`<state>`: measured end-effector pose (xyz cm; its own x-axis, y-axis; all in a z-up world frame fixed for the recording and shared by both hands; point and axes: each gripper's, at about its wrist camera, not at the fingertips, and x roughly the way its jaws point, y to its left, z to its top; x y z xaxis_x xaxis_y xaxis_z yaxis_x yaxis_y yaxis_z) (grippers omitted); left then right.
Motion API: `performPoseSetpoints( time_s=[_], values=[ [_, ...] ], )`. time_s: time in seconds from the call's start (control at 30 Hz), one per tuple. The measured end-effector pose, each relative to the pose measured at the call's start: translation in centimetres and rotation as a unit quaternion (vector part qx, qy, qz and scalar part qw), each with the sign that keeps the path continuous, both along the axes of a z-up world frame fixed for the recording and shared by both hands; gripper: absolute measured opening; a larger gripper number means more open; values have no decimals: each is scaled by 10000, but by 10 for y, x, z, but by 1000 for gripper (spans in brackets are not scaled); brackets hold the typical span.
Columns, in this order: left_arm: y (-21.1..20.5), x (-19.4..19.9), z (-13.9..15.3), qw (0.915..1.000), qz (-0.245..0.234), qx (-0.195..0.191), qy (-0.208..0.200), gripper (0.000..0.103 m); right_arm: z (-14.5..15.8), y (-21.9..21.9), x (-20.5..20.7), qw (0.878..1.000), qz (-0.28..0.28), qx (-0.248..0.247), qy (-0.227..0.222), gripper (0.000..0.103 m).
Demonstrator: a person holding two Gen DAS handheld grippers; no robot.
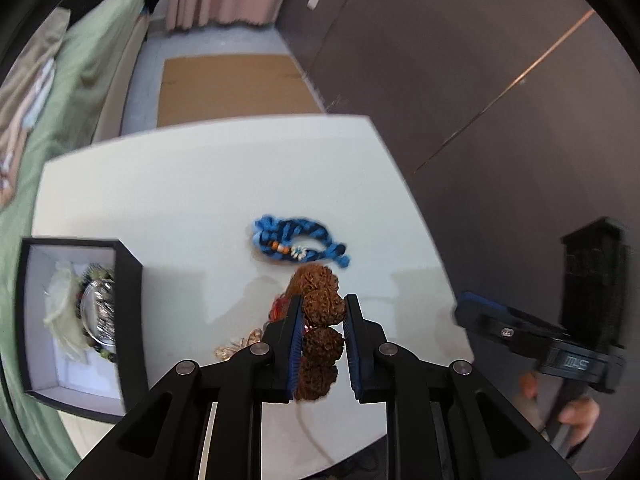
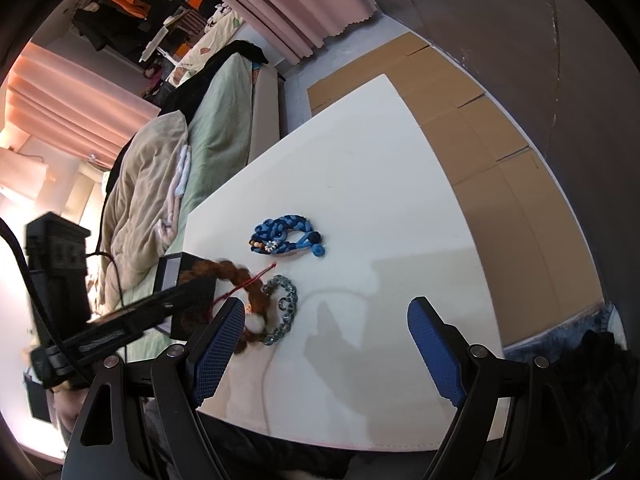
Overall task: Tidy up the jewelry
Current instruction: 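Lift the rudraksha bracelet and carry it toward the black box with the left gripper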
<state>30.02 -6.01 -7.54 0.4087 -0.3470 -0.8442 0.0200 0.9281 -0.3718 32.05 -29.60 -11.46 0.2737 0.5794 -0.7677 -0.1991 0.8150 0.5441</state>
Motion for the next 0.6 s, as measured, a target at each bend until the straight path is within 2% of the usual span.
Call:
performPoseSetpoints(
  time_s=[0.1, 0.17, 0.4, 0.53, 0.6],
  values=[
    [6, -6, 14, 9992, 142, 339, -160, 20, 1, 3, 1, 10000, 19, 9, 4, 85],
    [10, -10, 24, 9995, 51, 168, -268, 20, 2, 6, 2, 10000, 36, 22, -2, 85],
    [24, -24, 51, 9984, 51, 152, -549, 20, 6, 19, 6, 9999, 115, 1, -51, 84],
    [33, -32, 63, 9974, 118, 197, -682, 20, 1, 33, 18, 9997, 197, -109, 20, 71],
    [39, -35, 68, 9968, 186, 230, -736, 20, -3, 42, 26, 9994, 246, -216, 103, 68]
  ],
)
